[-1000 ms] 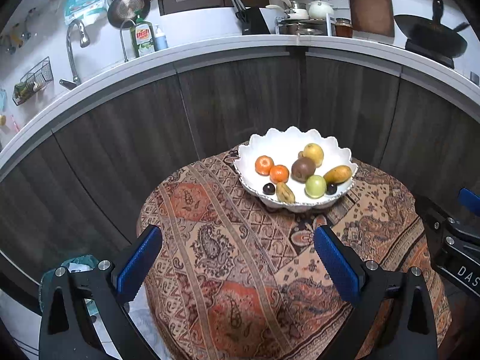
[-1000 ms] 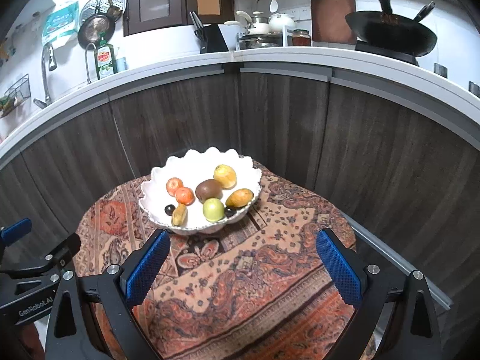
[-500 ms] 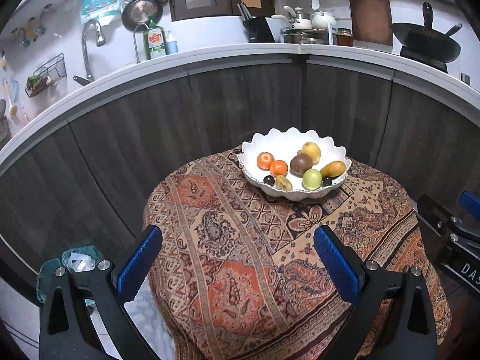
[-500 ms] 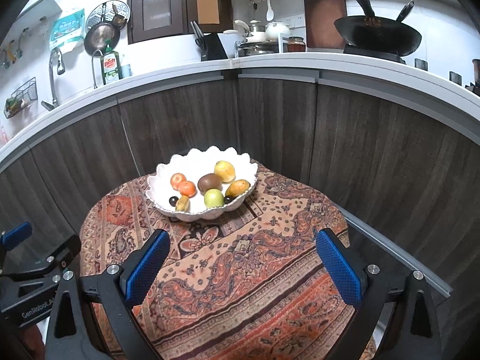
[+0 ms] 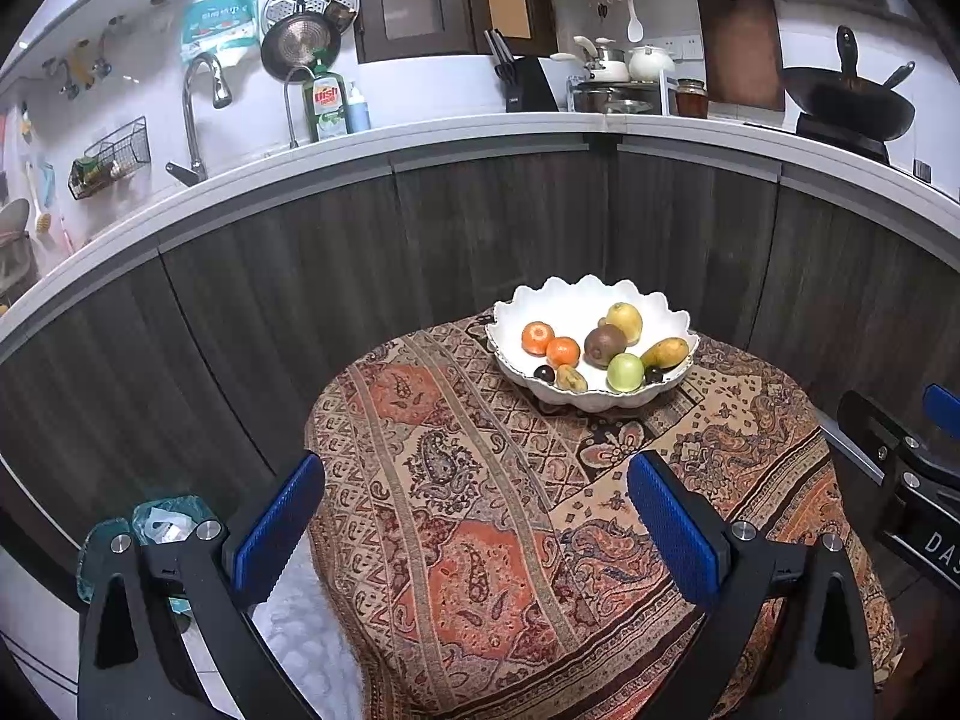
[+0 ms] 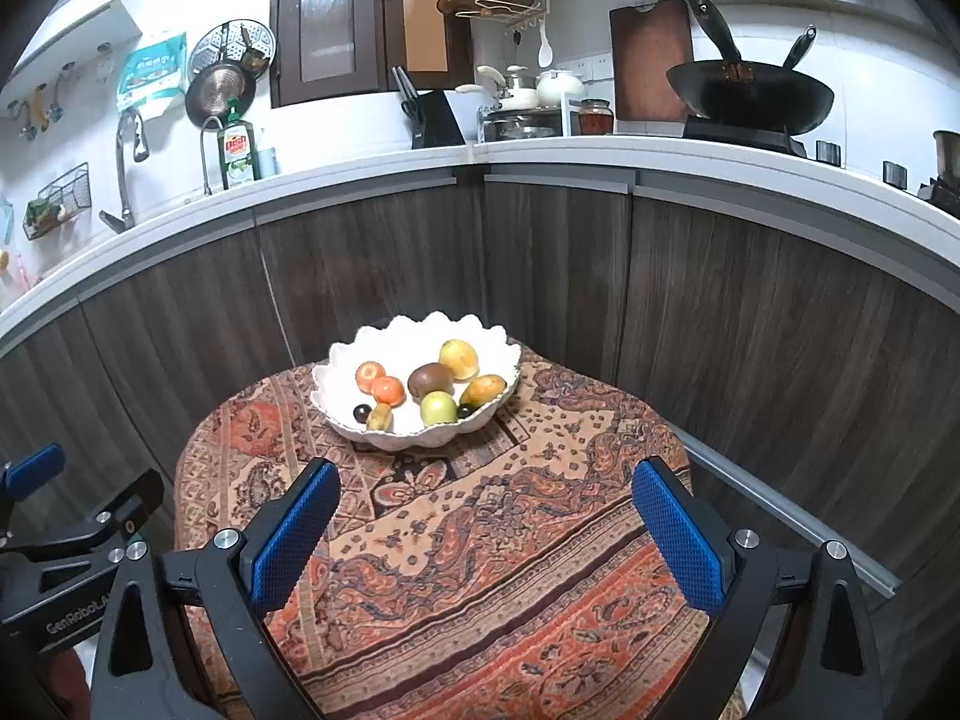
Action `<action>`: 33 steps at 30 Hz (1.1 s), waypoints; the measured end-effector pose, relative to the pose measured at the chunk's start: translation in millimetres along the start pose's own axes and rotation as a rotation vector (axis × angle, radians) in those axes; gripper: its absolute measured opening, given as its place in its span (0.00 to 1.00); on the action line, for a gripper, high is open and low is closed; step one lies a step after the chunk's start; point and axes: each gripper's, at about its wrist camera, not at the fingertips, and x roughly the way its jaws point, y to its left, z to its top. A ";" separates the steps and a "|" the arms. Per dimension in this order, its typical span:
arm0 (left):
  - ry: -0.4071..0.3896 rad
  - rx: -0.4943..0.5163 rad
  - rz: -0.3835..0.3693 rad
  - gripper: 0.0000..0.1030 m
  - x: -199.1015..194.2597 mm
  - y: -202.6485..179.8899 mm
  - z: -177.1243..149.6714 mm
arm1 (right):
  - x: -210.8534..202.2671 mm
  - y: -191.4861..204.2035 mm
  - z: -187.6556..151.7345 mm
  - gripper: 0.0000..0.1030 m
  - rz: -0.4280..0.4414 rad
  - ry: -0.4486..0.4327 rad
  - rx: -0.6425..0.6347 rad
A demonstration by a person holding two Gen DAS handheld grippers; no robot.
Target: Organize fruits
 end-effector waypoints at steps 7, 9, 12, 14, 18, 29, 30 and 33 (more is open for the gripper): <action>0.001 0.001 -0.003 1.00 -1.9 -0.5 -0.5 | -0.8 -0.6 -0.4 0.96 0.002 -0.001 -0.001; 0.004 0.003 -0.003 1.00 -2.6 -0.7 -0.7 | -0.9 -1.3 -0.6 0.96 0.003 -0.001 0.000; 0.005 0.005 -0.007 1.00 -3.1 -0.5 0.2 | -0.7 -1.8 -0.7 0.96 0.003 0.000 0.000; 0.003 0.005 -0.005 1.00 -2.8 -0.7 -0.2 | -0.8 -1.8 -0.5 0.96 0.003 -0.001 0.000; 0.003 0.006 -0.006 1.00 -2.2 -1.1 0.2 | -1.4 -2.9 -1.3 0.96 0.004 -0.005 0.004; 0.003 0.006 -0.006 1.00 -2.4 -2.0 0.2 | -1.2 -5.4 -2.0 0.96 0.006 0.005 0.018; 0.003 0.007 -0.006 1.00 -2.4 -2.5 0.3 | -1.1 -5.3 -2.0 0.96 0.006 0.006 0.017; 0.002 0.006 -0.005 1.00 -2.6 -2.3 0.2 | -1.0 -5.6 -1.8 0.96 0.007 0.006 0.016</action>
